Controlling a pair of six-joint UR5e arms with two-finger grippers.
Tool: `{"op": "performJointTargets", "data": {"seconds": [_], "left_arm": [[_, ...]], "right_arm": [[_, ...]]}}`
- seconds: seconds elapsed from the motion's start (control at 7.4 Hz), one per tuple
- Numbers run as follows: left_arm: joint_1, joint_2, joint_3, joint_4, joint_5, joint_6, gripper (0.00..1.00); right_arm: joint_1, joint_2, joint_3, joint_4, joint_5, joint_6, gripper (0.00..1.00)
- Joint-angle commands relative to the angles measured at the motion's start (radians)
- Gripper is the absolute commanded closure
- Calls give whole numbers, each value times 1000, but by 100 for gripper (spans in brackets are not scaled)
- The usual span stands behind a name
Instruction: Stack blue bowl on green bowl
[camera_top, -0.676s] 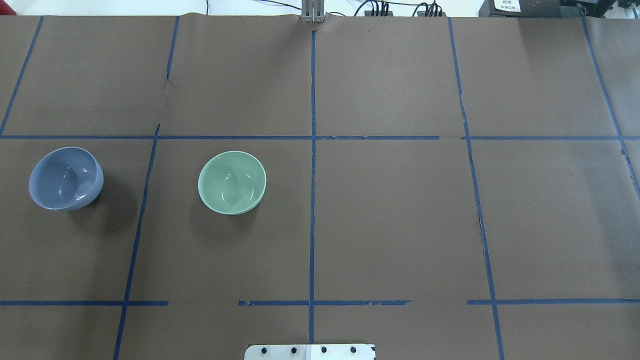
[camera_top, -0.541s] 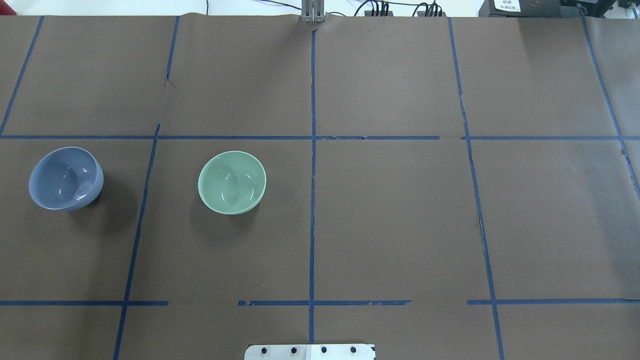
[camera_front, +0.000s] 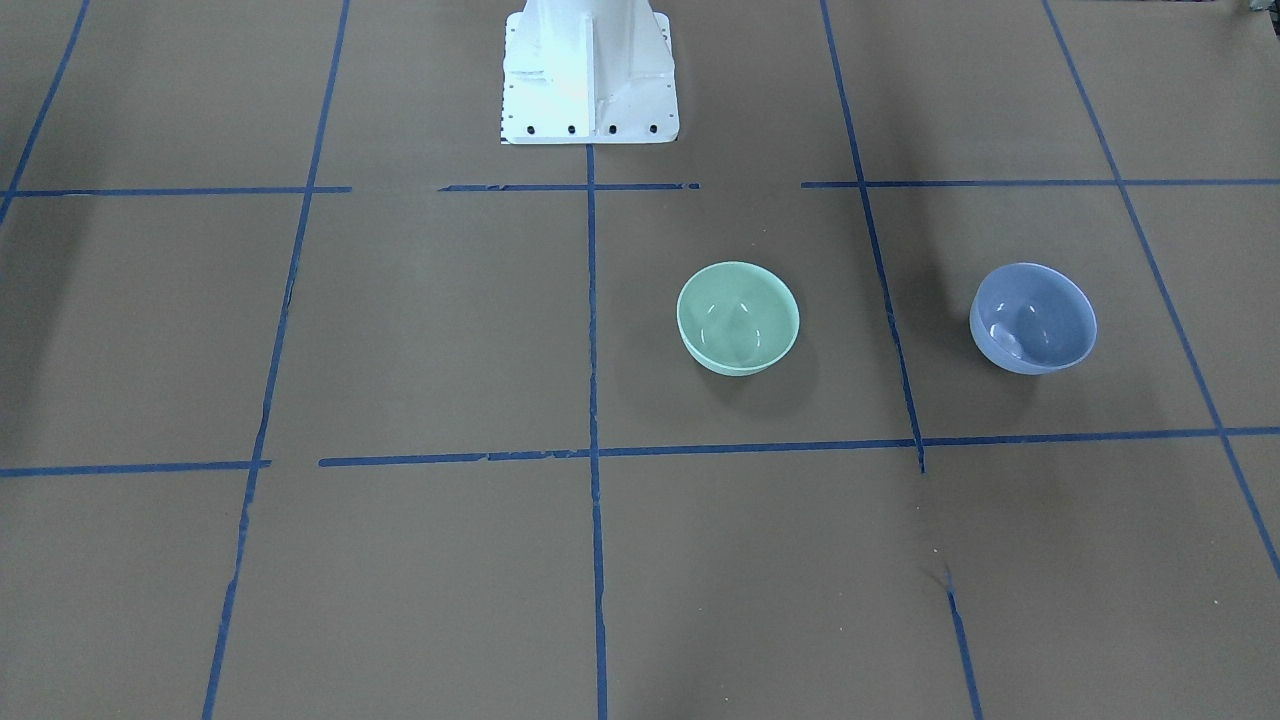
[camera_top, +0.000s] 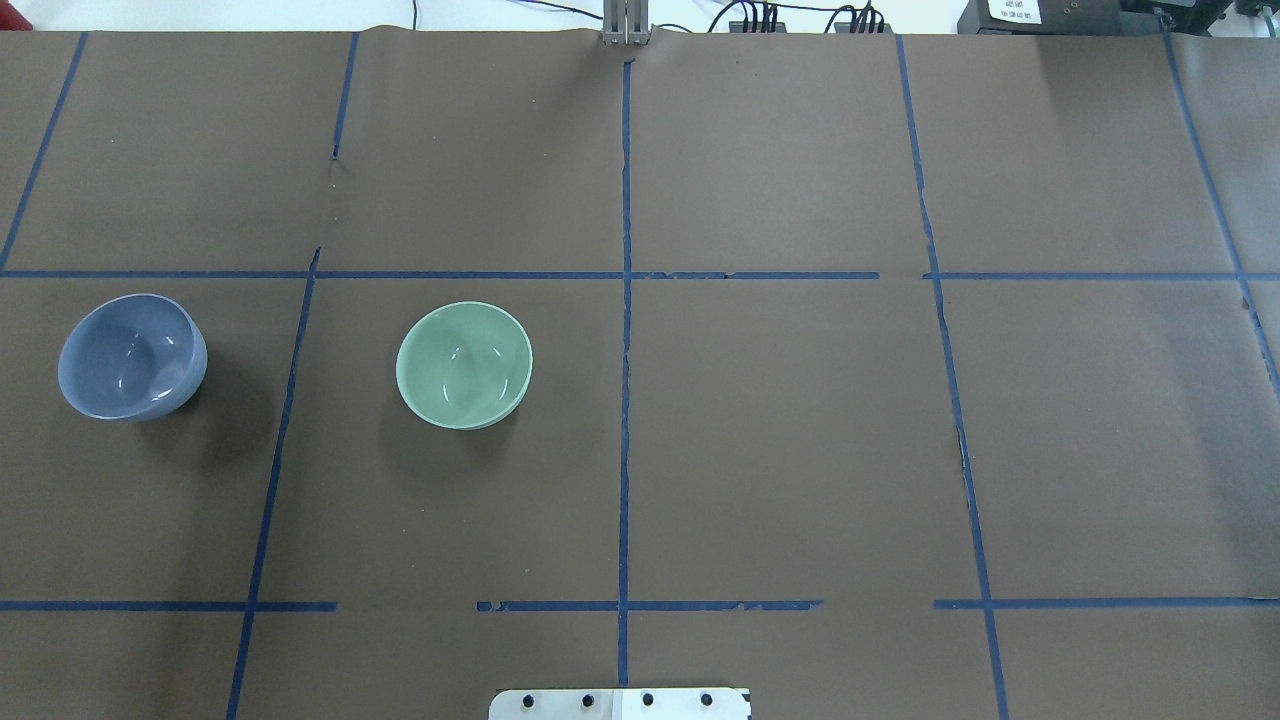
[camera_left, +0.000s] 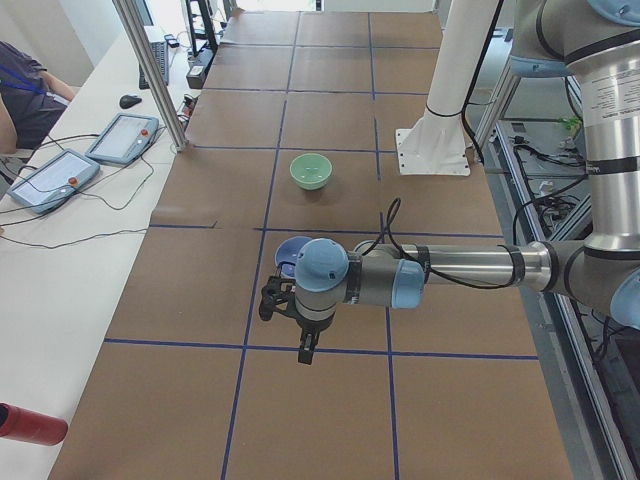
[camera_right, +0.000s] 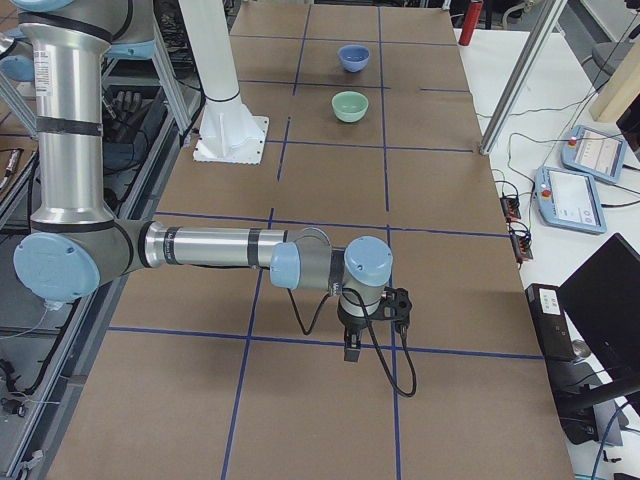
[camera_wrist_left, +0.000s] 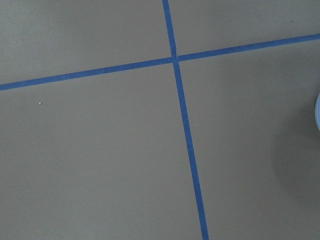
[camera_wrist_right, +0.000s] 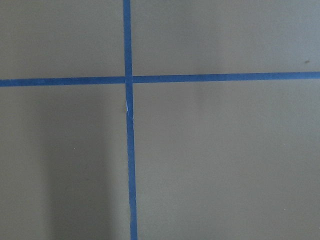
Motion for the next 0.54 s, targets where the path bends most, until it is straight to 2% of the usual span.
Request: {"op": "performJointTargets", "data": {"seconds": [0.0, 0.27, 0.41], "left_arm": [[9, -18, 18, -4, -1, 0, 0], [34, -29, 23, -97, 4, -77, 0], [113, -29, 24, -194, 8, -239, 0]], "right_arm": [[-1, 0, 0, 0, 0, 0, 0], [-1, 0, 0, 0, 0, 0, 0], [-1, 0, 0, 0, 0, 0, 0]]}}
